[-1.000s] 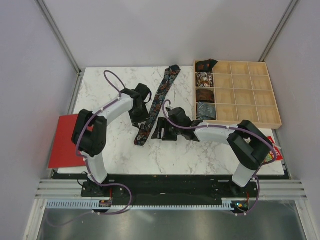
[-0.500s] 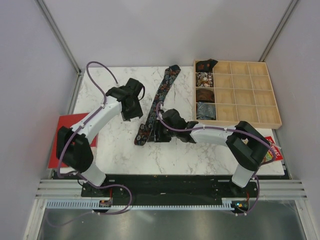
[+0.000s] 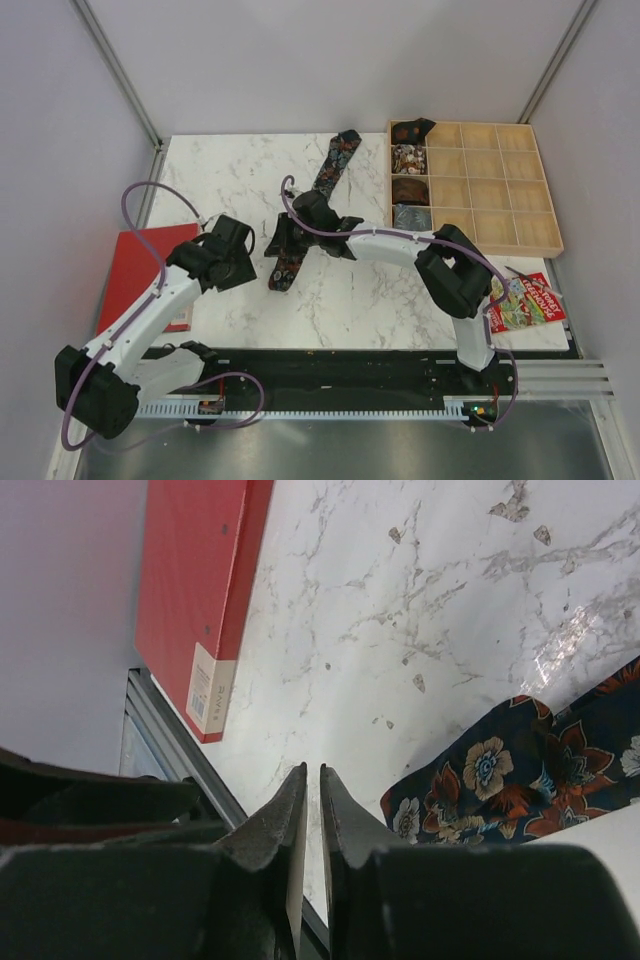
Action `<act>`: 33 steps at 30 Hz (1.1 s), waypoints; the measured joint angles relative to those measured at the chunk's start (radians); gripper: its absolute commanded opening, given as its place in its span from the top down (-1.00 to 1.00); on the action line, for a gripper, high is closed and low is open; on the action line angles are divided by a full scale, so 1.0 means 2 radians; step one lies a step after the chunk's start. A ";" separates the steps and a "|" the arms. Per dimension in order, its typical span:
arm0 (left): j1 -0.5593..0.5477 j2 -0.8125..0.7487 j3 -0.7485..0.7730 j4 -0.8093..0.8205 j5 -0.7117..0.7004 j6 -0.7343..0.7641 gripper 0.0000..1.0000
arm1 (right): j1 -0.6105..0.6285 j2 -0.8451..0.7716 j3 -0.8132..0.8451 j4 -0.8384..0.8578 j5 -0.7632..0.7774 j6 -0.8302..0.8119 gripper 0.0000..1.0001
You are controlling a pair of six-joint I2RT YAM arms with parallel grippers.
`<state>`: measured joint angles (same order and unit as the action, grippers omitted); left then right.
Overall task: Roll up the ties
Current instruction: Roll the tie at the center of the board.
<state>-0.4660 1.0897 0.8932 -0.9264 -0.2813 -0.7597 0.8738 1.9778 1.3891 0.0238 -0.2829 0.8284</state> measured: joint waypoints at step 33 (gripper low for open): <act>-0.001 0.025 -0.115 0.182 0.098 -0.086 0.05 | -0.063 0.078 -0.047 0.048 -0.054 0.001 0.88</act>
<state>-0.4671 1.1389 0.6628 -0.5632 -0.0845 -0.9321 0.7479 2.1345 1.2957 0.1207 -0.3901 0.8310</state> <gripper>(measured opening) 0.490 0.076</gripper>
